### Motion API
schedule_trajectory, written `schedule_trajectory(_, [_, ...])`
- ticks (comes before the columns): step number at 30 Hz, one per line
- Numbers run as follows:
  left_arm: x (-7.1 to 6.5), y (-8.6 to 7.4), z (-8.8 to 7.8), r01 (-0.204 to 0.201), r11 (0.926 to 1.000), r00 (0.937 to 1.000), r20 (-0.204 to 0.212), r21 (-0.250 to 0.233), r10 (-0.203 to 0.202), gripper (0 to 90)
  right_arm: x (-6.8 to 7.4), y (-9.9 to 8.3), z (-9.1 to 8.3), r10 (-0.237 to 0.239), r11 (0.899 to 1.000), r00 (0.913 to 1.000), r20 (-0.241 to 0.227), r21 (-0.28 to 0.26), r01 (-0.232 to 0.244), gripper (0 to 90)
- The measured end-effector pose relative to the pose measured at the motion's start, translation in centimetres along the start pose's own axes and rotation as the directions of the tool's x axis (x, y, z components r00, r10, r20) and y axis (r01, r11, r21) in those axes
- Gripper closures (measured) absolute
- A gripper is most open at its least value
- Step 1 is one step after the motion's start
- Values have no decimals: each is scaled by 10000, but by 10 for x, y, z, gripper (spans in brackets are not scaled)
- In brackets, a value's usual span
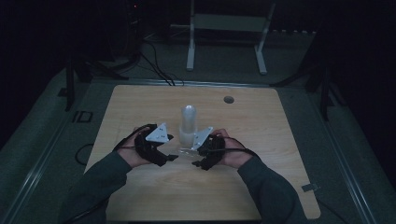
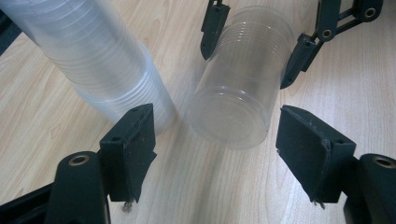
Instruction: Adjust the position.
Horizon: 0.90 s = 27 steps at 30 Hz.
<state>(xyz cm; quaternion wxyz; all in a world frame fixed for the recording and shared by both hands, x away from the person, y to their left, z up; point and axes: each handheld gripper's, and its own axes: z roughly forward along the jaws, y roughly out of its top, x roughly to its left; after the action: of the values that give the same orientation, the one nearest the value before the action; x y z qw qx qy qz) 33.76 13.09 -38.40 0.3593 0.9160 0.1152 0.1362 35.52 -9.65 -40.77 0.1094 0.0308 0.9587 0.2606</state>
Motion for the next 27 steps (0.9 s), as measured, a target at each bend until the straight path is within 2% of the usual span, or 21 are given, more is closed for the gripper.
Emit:
schedule_trajectory(13, [-4,4,7,-397,9971,9992,-64,642,401,275,3,1,3,-184,9995,9998,84,241,182,318])
schedule_trajectory(21, [-9,8,14,-865,9884,9959,-159,1247,891,275,5,2,6,-283,9990,9995,112,341,279,318])
schedule_trajectory(27, [-10,10,17,-1070,9821,9940,-44,1550,1089,275,6,2,8,-366,9984,9992,138,448,359,318])
